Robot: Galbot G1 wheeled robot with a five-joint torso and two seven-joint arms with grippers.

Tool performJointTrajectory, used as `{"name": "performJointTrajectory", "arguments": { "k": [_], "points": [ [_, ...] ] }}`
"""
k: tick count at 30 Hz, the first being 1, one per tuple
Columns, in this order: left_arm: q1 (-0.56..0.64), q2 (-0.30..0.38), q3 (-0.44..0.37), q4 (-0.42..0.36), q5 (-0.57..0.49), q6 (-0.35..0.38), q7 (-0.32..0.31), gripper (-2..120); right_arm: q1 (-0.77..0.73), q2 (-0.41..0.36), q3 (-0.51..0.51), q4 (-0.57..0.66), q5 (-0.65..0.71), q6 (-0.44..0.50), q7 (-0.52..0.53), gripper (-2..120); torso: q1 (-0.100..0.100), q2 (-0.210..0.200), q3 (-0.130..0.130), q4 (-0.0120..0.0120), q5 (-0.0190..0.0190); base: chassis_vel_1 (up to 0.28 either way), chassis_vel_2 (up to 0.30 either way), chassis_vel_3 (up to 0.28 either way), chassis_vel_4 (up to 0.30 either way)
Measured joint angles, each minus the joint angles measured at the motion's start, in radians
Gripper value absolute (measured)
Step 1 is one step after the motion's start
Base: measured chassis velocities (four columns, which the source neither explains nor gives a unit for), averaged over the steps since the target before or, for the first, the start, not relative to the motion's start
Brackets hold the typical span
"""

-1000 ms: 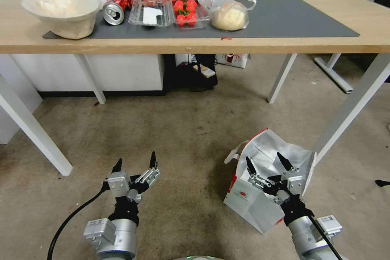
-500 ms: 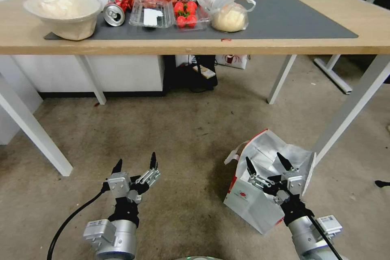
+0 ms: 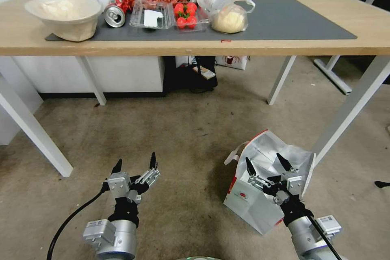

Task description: Pick up the food delivery bag from the floor and place it on the table.

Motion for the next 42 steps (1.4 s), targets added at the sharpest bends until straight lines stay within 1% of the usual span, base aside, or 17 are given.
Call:
{"name": "performJointTrajectory", "arguments": {
  "k": [3,8,12,14,15,17,18,19,21,24,26,29,31,33,34,39,42],
  "points": [
    [0.0,0.002,-0.005,0.003,0.01,-0.004,0.019,100,0.002,-0.001,0.0,0.008,0.002,-0.006,0.003,100,0.0,0.0,0.0,0.0,0.0001,0.0,0.0,0.0,0.0],
    [-0.006,0.003,-0.011,0.003,0.022,0.009,0.019,100,0.003,-0.008,0.002,0.021,0.005,-0.019,0.01,100,0.0,0.001,0.0,0.0,0.0,0.0,0.0,0.0,0.0],
    [-0.001,0.01,-0.013,-0.005,0.03,0.027,0.018,100,0.005,-0.032,0.004,0.042,0.011,-0.065,0.044,100,0.0,0.001,0.0,-0.0001,0.0001,0.0,0.0,0.0,0.0],
    [0.0,0.015,-0.013,-0.006,0.032,0.032,0.019,100,0.018,-0.064,0.009,0.07,0.045,-0.146,0.128,100,0.0,0.001,0.0,0.0,0.0002,0.0,0.0,0.0,0.0],
    [0.0,0.015,-0.013,-0.006,0.032,0.032,0.019,100,0.018,-0.064,0.009,0.07,0.045,-0.146,0.128,100,0.0,0.001,0.0,0.0,0.0002,0.0,0.0,0.0,0.0],
    [-0.005,0.02,-0.013,-0.006,0.032,0.038,0.02,100,0.038,-0.102,0.018,0.098,0.115,-0.25,0.241,100,0.0,0.001,0.0,-0.0002,0.0001,0.0,0.0,0.0,0.0],
    [-0.011,0.025,-0.011,-0.005,0.031,0.04,0.02,100,0.056,-0.132,0.026,0.12,0.187,-0.349,0.353,100,0.0,0.002,0.0,0.0,0.0002,0.0,0.0,0.0,0.0],
    [-0.011,0.025,-0.011,-0.005,0.031,0.04,0.02,100,0.056,-0.132,0.026,0.12,0.187,-0.349,0.353,100,0.0,0.002,0.0,0.0,0.0002,0.0,0.0,0.0,0.0],
    [-0.019,0.036,-0.009,-0.001,0.026,0.043,0.021,100,0.082,-0.18,0.05,0.145,0.313,-0.486,0.52,100,0.0,0.002,0.0,0.0,0.0,0.0,0.0,0.0,0.0],
    [-0.021,0.043,-0.008,0.003,0.02,0.044,0.021,100,0.105,-0.227,0.075,0.143,0.367,-0.558,0.627,100,0.0,0.002,0.0,-0.0001,0.0003,0.0,0.0,0.0,0.0],
    [-0.027,0.047,-0.008,0.007,0.015,0.046,0.021,100,0.123,-0.269,0.097,0.124,0.404,-0.604,0.684,100,0.0,0.002,0.0,-0.0002,0.0002,0.0,0.0,0.0,0.0],
    [-0.03,0.048,-0.008,0.01,0.014,0.046,0.021,100,0.134,-0.284,0.102,0.107,0.429,-0.619,0.704,100,0.0,0.002,0.0,-0.0001,-0.0001,0.0,0.0,0.0,0.0],
    [-0.032,0.048,-0.007,0.015,0.013,0.047,0.021,100,0.154,-0.302,0.103,0.065,0.469,-0.639,0.734,100,0.0,0.002,0.0,0.0003,0.0005,0.0,0.0,0.0,0.0],
    [-0.034,0.048,-0.006,0.018,0.012,0.047,0.021,100,0.181,-0.313,0.096,0.017,0.496,-0.652,0.751,100,0.0,0.002,0.0,-0.0003,-0.0004,0.0,0.0,0.0,0.0],
    [-0.035,0.047,-0.005,0.021,0.012,0.047,0.021,100,0.214,-0.323,0.081,-0.035,0.532,-0.668,0.768,100,0.0,0.002,0.0,-0.0002,0.0009,0.0,0.0,0.0,0.0],
    [-0.035,0.046,-0.005,0.026,0.011,0.046,0.02,100,0.321,-0.349,0.017,-0.18,0.612,-0.702,0.821,100,0.0,0.002,0.0,0.0002,0.0003,0.0,0.0,0.0,0.0],
    [-0.034,0.045,-0.006,0.027,0.011,0.046,0.02,100,0.345,-0.355,0.002,-0.214,0.64,-0.711,0.832,100,0.0,0.002,0.0,0.0001,0.0001,0.0,0.0,0.0,0.0]
  ]
}}
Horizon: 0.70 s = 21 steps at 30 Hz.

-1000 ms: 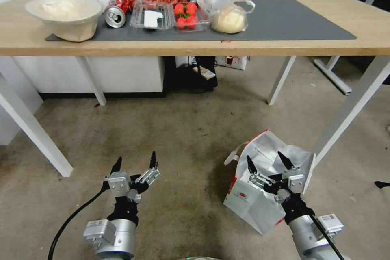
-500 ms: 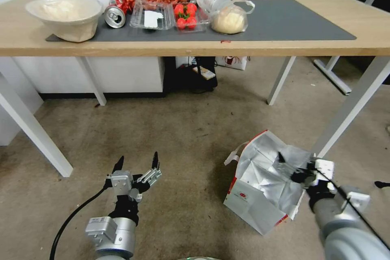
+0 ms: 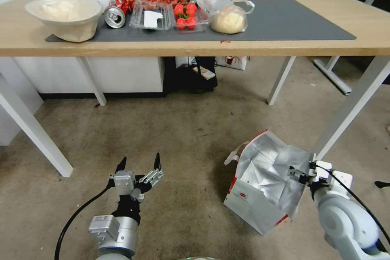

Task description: Pick up the food delivery bag from the floor and place it on the table.

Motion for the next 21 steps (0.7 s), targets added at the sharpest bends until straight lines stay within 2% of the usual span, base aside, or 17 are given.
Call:
{"name": "performJointTrajectory", "arguments": {
  "k": [12,21],
  "points": [
    [-0.006,-0.006,-0.001,0.012,-0.001,-0.001,-0.002,100,0.05,0.006,-0.048,-0.084,0.085,-0.02,0.027,99,0.0,0.0,0.0,-0.0001,-0.0001,0.0,0.0,0.0,0.0],
    [-0.005,-0.006,-0.002,0.01,-0.002,-0.005,-0.005,100,0.051,0.011,-0.049,-0.089,0.096,-0.019,0.03,78,0.0,0.0,0.0,-0.0002,-0.0001,0.0,0.0,0.0,0.0]
  ]
}}
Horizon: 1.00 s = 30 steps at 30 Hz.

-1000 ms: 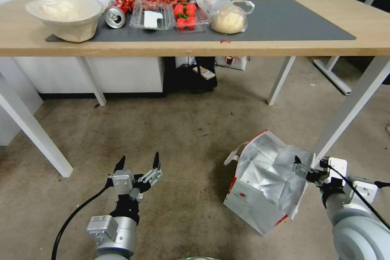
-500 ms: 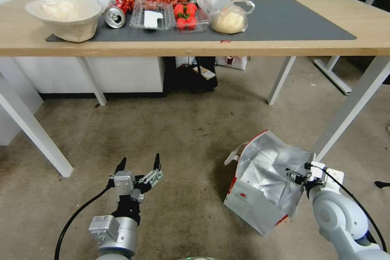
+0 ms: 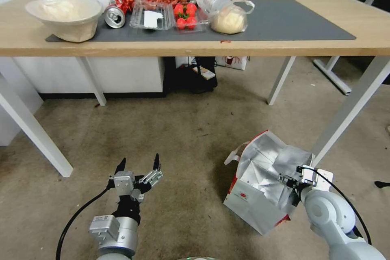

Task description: Pick up the food delivery bag from the floor and place it on the table.

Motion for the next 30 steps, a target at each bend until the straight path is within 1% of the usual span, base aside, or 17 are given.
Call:
{"name": "performJointTrajectory", "arguments": {
  "k": [1,3,5,7,9,11,12,14,16,17,19,22,25,27,28,29,30],
  "points": [
    [0.0,0.0,0.0,0.0,0.0,0.0,0.0,100,0.0,0.0,0.0,0.0,0.0,0.0,0.0,78,0.0,0.0,0.0,0.0,0.0,0.0,0.0,0.0,0.0],
    [0.0,0.0,0.0,-0.003,0.0,-0.002,0.0,100,-0.005,0.001,0.003,0.007,0.004,0.003,-0.001,61,0.0,0.0,0.0,0.0,0.0,0.0,0.0,0.0,0.0],
    [0.0,0.0,0.0,-0.005,0.0,-0.002,0.0,100,-0.007,0.001,0.003,0.01,0.008,0.004,0.001,59,0.0,0.0,0.0,-0.0001,0.0001,0.0,0.0,0.0,0.0],
    [0.0,0.001,0.001,-0.007,-0.001,-0.004,0.0,100,-0.012,0.001,0.005,0.015,0.015,0.005,0.006,45,0.0,0.0,0.0,0.0,0.0,0.0,0.0,0.0,0.0],
    [-0.001,0.001,0.001,-0.007,-0.001,-0.005,0.0,100,-0.012,0.001,0.005,0.015,0.015,0.005,0.007,43,0.0,0.0,0.0,0.0,0.0,0.0,0.0,0.0,0.0],
    [-0.001,0.003,0.0,-0.007,-0.001,-0.012,0.0,100,-0.016,-0.003,0.006,0.017,0.017,0.006,0.009,32,0.0,0.0,0.0,0.0,0.0001,0.0,0.0,0.0,0.0],
    [-0.001,0.003,0.0,-0.007,-0.001,-0.012,0.0,100,-0.016,-0.003,0.006,0.017,0.017,0.006,0.009,32,0.0,0.0,0.0,0.0,0.0001,0.0,0.0,0.0,0.0],
    [-0.001,0.004,-0.001,-0.011,-0.001,-0.014,0.0,100,-0.02,-0.01,0.008,0.019,0.017,0.007,0.006,22,0.0,0.0,0.0,0.0,0.0001,0.0,0.0,0.0,0.0],
    [-0.001,0.004,-0.002,-0.011,-0.002,-0.014,0.0,100,-0.021,-0.014,0.01,0.02,0.019,0.007,0.004,15,0.0,0.0,0.0,0.0,0.0001,0.0,0.0,0.0,0.0],
    [-0.001,0.004,-0.002,-0.011,-0.002,-0.014,0.0,100,-0.021,-0.014,0.01,0.02,0.019,0.007,0.004,15,0.0,0.0,0.0,0.0,0.0001,0.0,0.0,0.0,0.0],
    [0.0,0.004,-0.002,-0.011,-0.003,-0.015,0.0,100,-0.021,-0.02,0.014,0.023,0.021,0.008,-0.002,3,0.0,0.0,0.0,0.0,0.0001,0.0,0.0,0.0,0.0],
    [0.0,0.003,-0.002,-0.012,-0.003,-0.016,0.0,100,-0.025,-0.029,0.017,0.028,0.02,0.009,-0.019,0,0.0,0.0,0.0,0.0,0.0001,0.0,0.0,0.0,0.0],
    [-0.001,0.003,-0.002,-0.012,-0.004,-0.016,-0.001,100,-0.031,-0.041,0.019,0.036,0.011,0.013,-0.05,0,0.0,0.0,0.0,0.0,0.0002,0.0,0.0,0.0,0.0],
    [-0.001,0.005,-0.004,-0.012,-0.008,-0.016,-0.002,100,-0.046,-0.073,0.027,0.053,-0.026,0.038,-0.159,0,0.0,0.0,0.0,0.0,0.0002,0.0,0.0,0.0,0.0],
    [-0.001,0.005,-0.005,-0.013,-0.009,-0.016,-0.003,100,-0.048,-0.08,0.029,0.056,-0.032,0.042,-0.18,0,0.0,0.0,0.0,-0.0001,0.0002,0.0,0.0,0.0,0.0],
    [-0.001,0.008,-0.006,-0.016,-0.011,-0.016,-0.003,100,-0.054,-0.112,0.036,0.067,-0.053,0.058,-0.283,0,0.0,0.0,0.0,-0.0001,0.0002,0.0,0.0,0.0,0.0],
    [-0.001,0.008,-0.006,-0.016,-0.011,-0.016,-0.003,100,-0.054,-0.112,0.036,0.067,-0.053,0.058,-0.283,0,0.0,0.0,0.0,-0.0001,0.0002,0.0,0.0,0.0,0.0]
  ]
}}
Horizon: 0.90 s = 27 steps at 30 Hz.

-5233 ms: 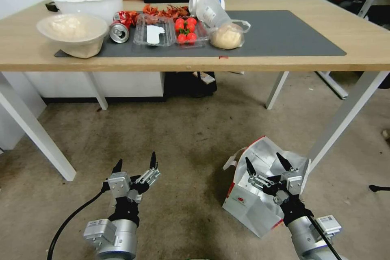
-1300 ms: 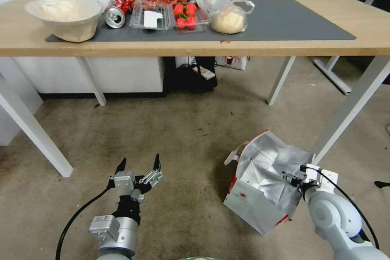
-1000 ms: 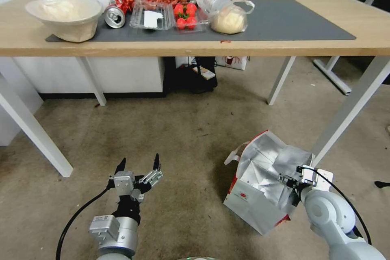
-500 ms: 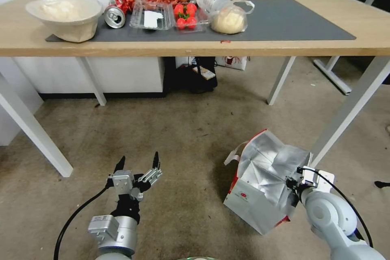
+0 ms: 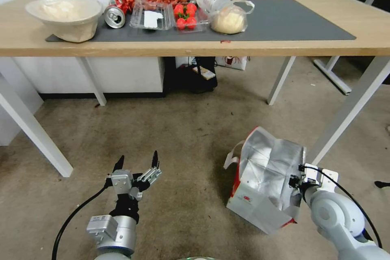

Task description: Pick up the food delivery bag from the floor and place it on the table.

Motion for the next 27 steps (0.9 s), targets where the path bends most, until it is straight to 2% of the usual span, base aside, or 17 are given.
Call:
{"name": "performJointTrajectory", "arguments": {
  "k": [1,2,3,4,7,8,9,12,13,16,17,20,21,23,25,27],
  "points": [
    [0.0,0.002,-0.002,0.0,-0.002,0.0,0.0,100,-0.005,-0.03,0.005,0.006,-0.014,0.021,-0.098,0,0.0,0.0,0.0,0.0002,0.0002,0.0,0.0,0.0,0.0],
    [0.0,0.003,-0.004,0.0,-0.004,0.0,0.0,100,-0.007,-0.049,0.007,0.009,-0.026,0.031,-0.146,0,0.0,0.0,0.0,0.0002,0.0001,0.0,0.0,0.0,0.0],
    [-0.001,0.004,-0.006,-0.001,-0.006,0.0,-0.001,100,-0.011,-0.106,0.01,0.01,-0.058,0.07,-0.279,0,0.0,0.0,0.0,0.0001,0.0,0.0,0.0,0.0,0.0],
    [-0.001,0.004,-0.006,-0.001,-0.006,0.0,-0.001,100,-0.011,-0.106,0.01,0.01,-0.058,0.07,-0.279,0,0.0,0.0,0.0,0.0001,0.0,0.0,0.0,0.0,0.0],
    [-0.002,0.005,-0.008,-0.001,-0.008,0.0,-0.001,100,-0.008,-0.245,0.008,-0.001,-0.102,0.182,-0.528,0,0.0,0.0,0.0,0.0,0.0001,0.0,0.0,0.0,0.0],
    [-0.002,0.005,-0.008,-0.001,-0.008,0.0,-0.001,100,-0.008,-0.245,0.008,-0.001,-0.102,0.182,-0.528,0,0.0,0.0,0.0,0.0,0.0001,0.0,0.0,0.0,0.0],
    [-0.002,0.004,-0.008,-0.001,-0.009,0.0,-0.001,100,0.005,-0.315,0.002,-0.008,-0.109,0.217,-0.614,0,0.0,0.0,0.0,0.0002,0.0,0.0,0.0,0.0,0.0],
    [-0.003,0.003,-0.008,-0.001,-0.012,0.0,-0.002,100,0.03,-0.45,-0.011,-0.029,-0.102,0.306,-0.767,0,0.0,0.0,0.0,0.0002,0.0002,0.0,0.0,0.0,0.0],
    [-0.003,0.003,-0.008,-0.001,-0.012,0.0,-0.002,100,0.03,-0.45,-0.011,-0.029,-0.102,0.306,-0.767,0,0.0,0.0,0.0,0.0002,0.0002,0.0,0.0,0.0,0.0],
    [-0.004,0.002,-0.008,-0.001,-0.015,-0.001,-0.003,100,0.046,-0.577,-0.017,-0.049,-0.094,0.368,-0.899,0,0.0,0.0,0.0,0.0002,0.0001,0.0,0.0,0.0,0.0],
    [-0.004,0.002,-0.008,-0.001,-0.015,-0.001,-0.003,100,0.046,-0.577,-0.017,-0.049,-0.094,0.368,-0.899,0,0.0,0.0,0.0,0.0002,0.0001,0.0,0.0,0.0,0.0],
    [-0.006,0.0,-0.007,0.0,-0.019,-0.001,-0.006,100,0.067,-0.695,-0.021,-0.079,-0.063,0.438,-1.061,0,0.0,0.0,0.0,0.0002,-0.0002,0.0,0.0,0.0,0.0],
    [-0.006,0.0,-0.007,0.0,-0.019,-0.001,-0.006,100,0.067,-0.695,-0.021,-0.079,-0.063,0.438,-1.061,0,0.0,0.0,0.0,0.0002,-0.0002,0.0,0.0,0.0,0.0],
    [-0.008,-0.002,-0.004,0.0,-0.024,-0.001,-0.014,100,0.11,-0.762,-0.022,-0.104,-0.057,0.462,-1.218,0,0.0,0.0,0.0,0.0001,-0.0001,0.0,0.0,0.0,0.0],
    [-0.008,-0.002,-0.004,0.0,-0.024,-0.001,-0.015,100,0.116,-0.766,-0.022,-0.106,-0.056,0.463,-1.235,0,0.0,0.0,0.0,0.0002,-0.0001,0.0,0.0,0.0,0.0],
    [-0.01,-0.003,-0.003,0.0,-0.026,-0.001,-0.02,100,0.156,-0.781,-0.029,-0.122,-0.04,0.465,-1.347,0,0.0,0.0,0.0,0.0001,0.0,0.0,0.0,0.0,0.0]
  ]
}}
